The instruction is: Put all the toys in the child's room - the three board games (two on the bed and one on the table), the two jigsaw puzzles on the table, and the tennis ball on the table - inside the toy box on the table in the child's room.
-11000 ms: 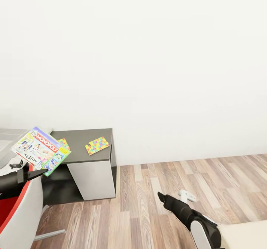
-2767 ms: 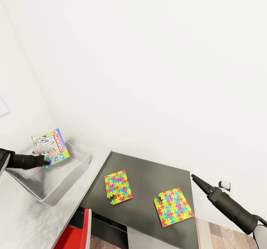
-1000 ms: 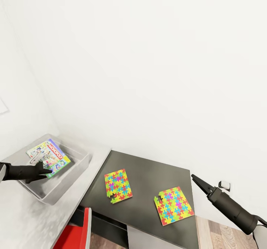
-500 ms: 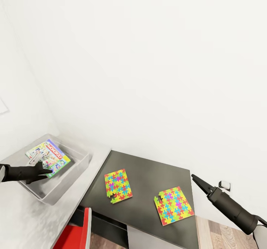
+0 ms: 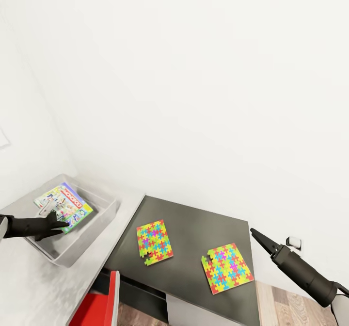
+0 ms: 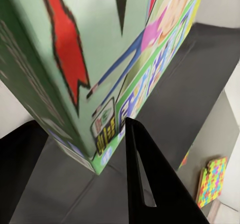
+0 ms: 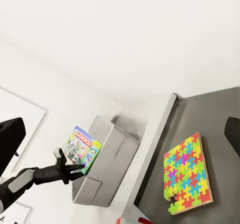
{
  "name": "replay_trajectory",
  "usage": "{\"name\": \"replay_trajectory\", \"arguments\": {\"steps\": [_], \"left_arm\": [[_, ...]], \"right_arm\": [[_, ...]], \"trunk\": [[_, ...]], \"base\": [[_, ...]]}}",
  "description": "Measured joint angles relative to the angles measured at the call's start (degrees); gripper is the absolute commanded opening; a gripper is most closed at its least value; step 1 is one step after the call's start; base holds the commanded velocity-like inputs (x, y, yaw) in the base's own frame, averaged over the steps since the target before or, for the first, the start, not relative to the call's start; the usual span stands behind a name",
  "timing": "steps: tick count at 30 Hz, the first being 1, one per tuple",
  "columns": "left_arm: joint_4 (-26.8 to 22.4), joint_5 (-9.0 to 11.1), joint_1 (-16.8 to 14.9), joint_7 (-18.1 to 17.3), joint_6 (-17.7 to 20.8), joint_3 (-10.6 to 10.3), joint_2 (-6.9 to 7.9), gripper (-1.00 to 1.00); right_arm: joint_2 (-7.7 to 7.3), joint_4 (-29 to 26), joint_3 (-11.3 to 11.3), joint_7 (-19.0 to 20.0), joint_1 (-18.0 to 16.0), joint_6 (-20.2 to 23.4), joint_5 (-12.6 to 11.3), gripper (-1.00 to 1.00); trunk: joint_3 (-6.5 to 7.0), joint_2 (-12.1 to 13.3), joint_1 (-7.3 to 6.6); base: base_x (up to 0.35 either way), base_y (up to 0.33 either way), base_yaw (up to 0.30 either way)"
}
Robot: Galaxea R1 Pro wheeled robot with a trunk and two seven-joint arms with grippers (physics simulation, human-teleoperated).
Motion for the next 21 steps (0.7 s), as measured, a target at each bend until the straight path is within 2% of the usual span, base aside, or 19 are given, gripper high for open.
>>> {"name": "replay_trajectory", "arguments": {"steps": [11,15,17,18,21], "left_arm": [[-0.03,0.05,-0.01,0.01,-0.01,0.06,-0.17,-1.00],[-0.02,0.06,0.00,0.01,-0.01,0.09,-0.17,-1.00],[-0.02,0.14,-0.02,-0.01,0.00,0.11,-0.17,-1.00],[-0.03,0.19,-0.03,-0.04,0.02,0.12,-0.17,-1.00],[-0.01,0.18,-0.02,-0.06,0.01,0.12,-0.17,-1.00]], "right_arm": [[-0.30,0.00,-0.03,0.69,0.00,0.13,-0.07,1.00],[-0.51,0.00,-0.30,7.92,-0.01,0.14,-0.11,1.00],[-0.52,0.00,-0.83,15.17,-0.01,-0.07,-0.02,1.00],[-0.51,0.00,-1.30,17.53,0.01,-0.17,0.05,1.00],[-0.46,0.00,-2.28,19.90,0.02,-0.28,0.12,1.00]], "trunk": [[-1.02,0.00,0.00],[-1.29,-0.01,0.00],[-1.34,-0.01,0.00],[-1.36,-0.01,0.00],[-1.38,-0.01,0.00]], "base": [[0.000,0.000,0.000],[0.000,0.000,0.000],[0.000,0.000,0.000],[0.000,0.000,0.000],[0.000,0.000,0.000]]}}
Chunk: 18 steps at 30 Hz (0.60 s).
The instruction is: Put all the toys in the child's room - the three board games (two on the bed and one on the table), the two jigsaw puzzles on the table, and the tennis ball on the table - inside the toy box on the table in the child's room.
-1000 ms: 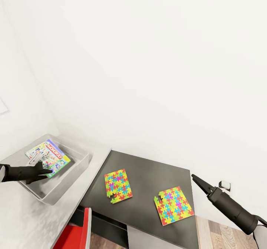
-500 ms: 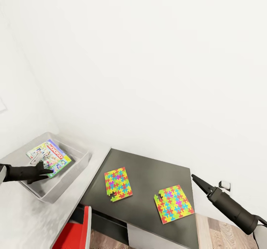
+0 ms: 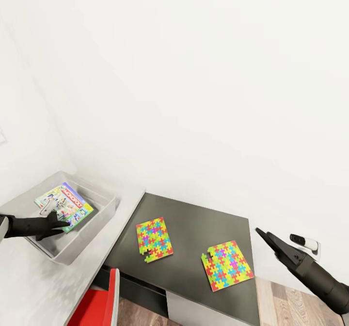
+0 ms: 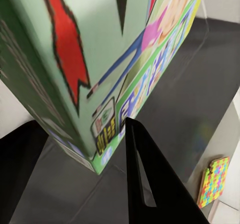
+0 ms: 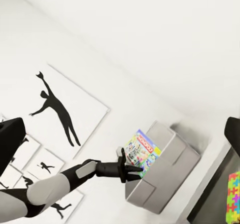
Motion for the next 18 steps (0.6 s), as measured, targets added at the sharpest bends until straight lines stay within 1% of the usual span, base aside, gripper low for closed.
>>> {"name": "replay_trajectory", "arguments": {"steps": [3,10,18], "left_arm": [[-0.02,0.16,-0.02,-0.02,0.01,0.01,0.00,-1.00],[0.00,0.17,-0.03,-0.02,0.01,0.02,0.00,-1.00],[-0.01,0.05,-0.02,0.05,-0.01,3.20,0.01,-1.00]], "right_arm": [[0.04,0.00,-0.60,1.07,-0.01,-0.04,0.02,1.00],[0.02,0.00,-0.91,1.54,0.01,-0.07,0.04,1.00],[-0.02,0.00,-1.07,1.59,0.06,-0.07,0.04,1.00]], "trunk": [[-0.01,0.00,0.00],[-0.07,0.00,0.00],[-0.71,0.00,0.00]], "base": [[0.000,0.000,0.000],[0.000,0.000,0.000],[0.000,0.000,0.000]]}}
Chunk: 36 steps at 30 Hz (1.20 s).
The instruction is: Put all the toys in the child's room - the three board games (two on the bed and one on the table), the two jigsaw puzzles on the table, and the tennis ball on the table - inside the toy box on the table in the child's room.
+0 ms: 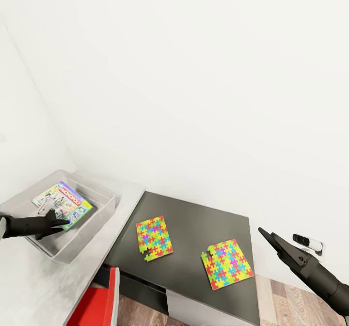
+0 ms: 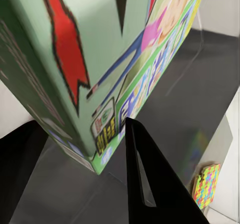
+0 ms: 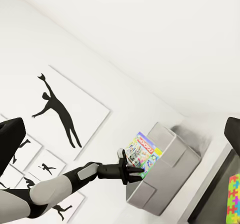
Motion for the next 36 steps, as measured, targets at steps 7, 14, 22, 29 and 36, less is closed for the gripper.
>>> {"name": "replay_trajectory", "arguments": {"steps": [7,14,22,29,36], "left_arm": [[0.00,-0.08,-0.02,0.02,-0.01,0.67,-0.01,-1.00],[0.00,-0.08,-0.01,0.02,-0.01,0.74,-0.01,-1.00],[-0.03,0.00,-0.01,0.02,0.00,0.75,-0.01,-1.00],[-0.07,0.03,-0.01,0.02,0.00,0.76,0.06,-1.00],[-0.07,0.02,0.00,0.02,-0.01,0.76,0.09,-1.00]], "right_arm": [[0.00,0.00,-0.01,0.00,0.00,0.00,0.00,1.00],[0.00,0.00,-0.01,0.00,0.00,0.00,0.00,1.00],[0.00,0.00,-0.01,0.00,0.00,0.00,0.00,1.00],[0.00,0.00,-0.01,0.00,0.00,0.00,0.00,1.00],[0.00,0.00,-0.01,0.00,0.00,0.00,0.00,1.00]], "trunk": [[-0.65,0.00,0.00],[-1.31,0.00,0.00],[-2.07,0.00,0.00],[-2.54,-0.01,0.00],[-2.61,-0.01,0.00]], "base": [[0.000,0.000,0.000],[0.000,0.000,0.000],[0.000,0.000,0.000],[0.000,0.000,0.000],[0.000,0.000,0.000]]}}
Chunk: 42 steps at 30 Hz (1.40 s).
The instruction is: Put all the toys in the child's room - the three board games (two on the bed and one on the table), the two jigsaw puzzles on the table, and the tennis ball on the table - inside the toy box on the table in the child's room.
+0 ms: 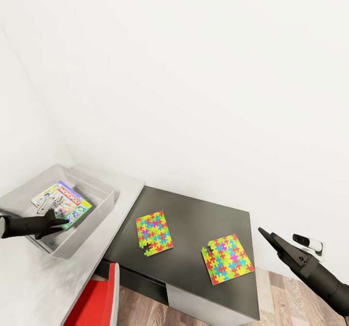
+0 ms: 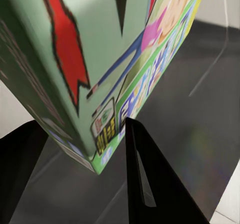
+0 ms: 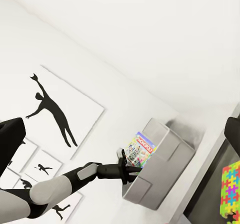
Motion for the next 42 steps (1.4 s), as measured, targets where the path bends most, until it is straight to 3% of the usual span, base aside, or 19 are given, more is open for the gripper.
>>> {"name": "replay_trajectory", "arguments": {"steps": [10,15,22,42], "left_arm": [[-0.47,0.09,-0.03,0.71,-0.06,0.07,0.07,-1.00],[-0.60,0.53,-0.04,3.57,-0.06,0.69,0.00,-1.00],[-0.76,0.99,-0.05,4.91,-0.42,0.91,-0.02,-1.00],[-0.87,1.11,-0.05,5.46,-0.69,1.22,-0.03,-1.00]], "right_arm": [[0.00,0.00,0.00,0.01,0.00,0.00,0.00,1.00],[0.01,0.00,0.00,0.05,0.00,0.00,0.00,1.00],[0.00,0.00,-0.08,0.07,0.00,0.00,0.00,1.00],[0.00,0.00,-0.75,0.09,0.00,-0.01,0.00,1.00]], "trunk": [[-0.01,0.00,0.00],[0.00,0.00,0.00],[0.00,0.00,0.00],[-0.39,0.00,0.00]], "base": [[0.000,0.000,0.000],[0.000,0.000,0.000],[0.000,0.000,0.000],[0.000,0.000,0.000]]}}
